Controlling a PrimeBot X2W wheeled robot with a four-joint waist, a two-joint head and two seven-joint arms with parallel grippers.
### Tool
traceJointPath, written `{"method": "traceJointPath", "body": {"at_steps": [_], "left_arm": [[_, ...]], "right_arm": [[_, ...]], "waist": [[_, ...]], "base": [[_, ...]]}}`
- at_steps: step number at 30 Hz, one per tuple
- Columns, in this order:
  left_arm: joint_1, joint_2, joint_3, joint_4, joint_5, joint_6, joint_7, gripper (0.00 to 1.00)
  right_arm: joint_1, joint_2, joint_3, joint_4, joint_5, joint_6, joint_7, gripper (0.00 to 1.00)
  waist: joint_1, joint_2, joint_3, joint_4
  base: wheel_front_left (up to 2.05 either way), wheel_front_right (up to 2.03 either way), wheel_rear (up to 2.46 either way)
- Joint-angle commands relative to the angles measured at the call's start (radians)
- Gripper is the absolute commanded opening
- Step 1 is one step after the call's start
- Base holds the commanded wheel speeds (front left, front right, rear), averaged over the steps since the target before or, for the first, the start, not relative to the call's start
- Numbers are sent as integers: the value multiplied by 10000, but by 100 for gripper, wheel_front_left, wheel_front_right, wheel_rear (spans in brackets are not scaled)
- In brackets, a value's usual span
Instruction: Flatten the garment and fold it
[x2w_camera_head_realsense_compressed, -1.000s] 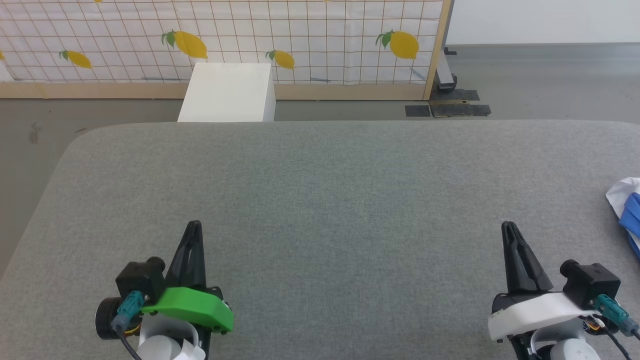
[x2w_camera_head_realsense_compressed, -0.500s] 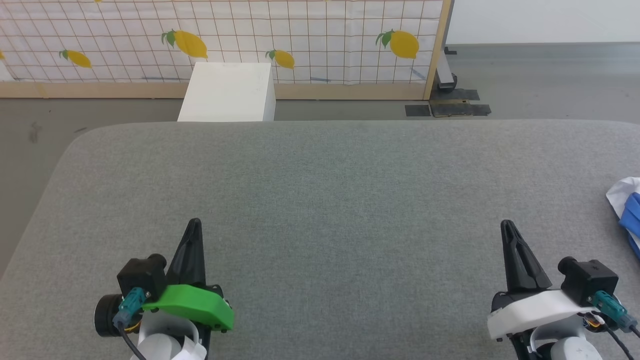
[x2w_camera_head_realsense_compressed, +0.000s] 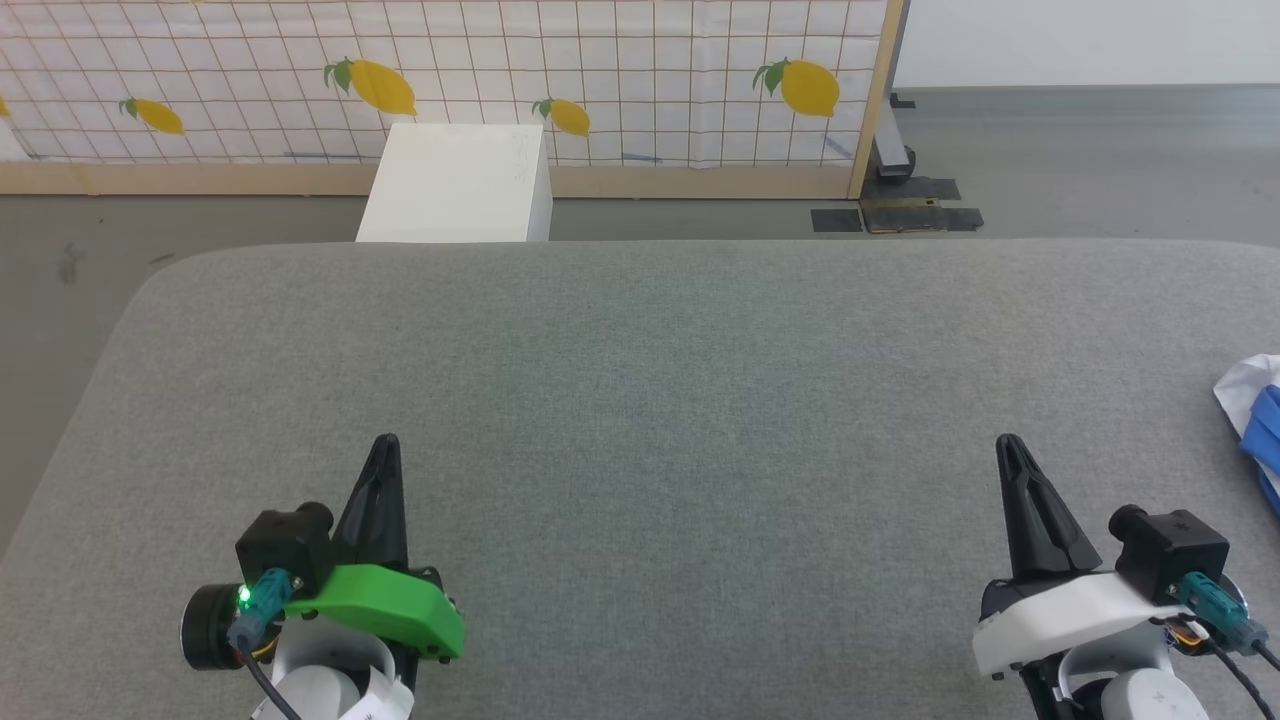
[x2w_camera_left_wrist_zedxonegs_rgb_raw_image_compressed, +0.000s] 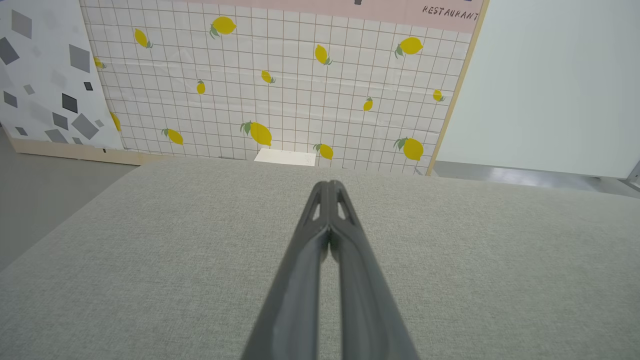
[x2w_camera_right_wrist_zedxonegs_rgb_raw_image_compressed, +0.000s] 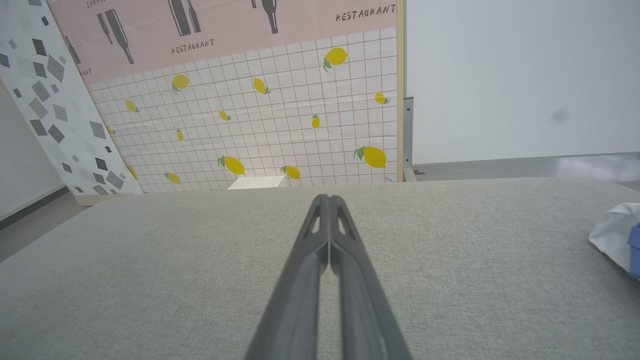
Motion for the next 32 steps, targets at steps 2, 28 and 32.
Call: {"method": "traceJointPath", "body": {"at_steps": [2, 28, 32], "left_arm": [[179, -52, 40, -94, 131, -1, 72, 0], [359, -176, 261, -522, 744, -2, 601, 0], [386, -195, 295, -588, 838, -2, 682, 0]], "right_arm": [[96, 2, 18, -112, -133, -4, 74, 0], [170, 3, 62, -554, -619, -7, 600, 0], [181, 3, 68, -622, -693, -8, 681, 0]], "waist": [[0, 16, 2, 3], [0, 28, 19, 35], [0, 30, 21, 40]], "base": [[0, 0, 0], [0, 0, 0], [0, 0, 0]]}}
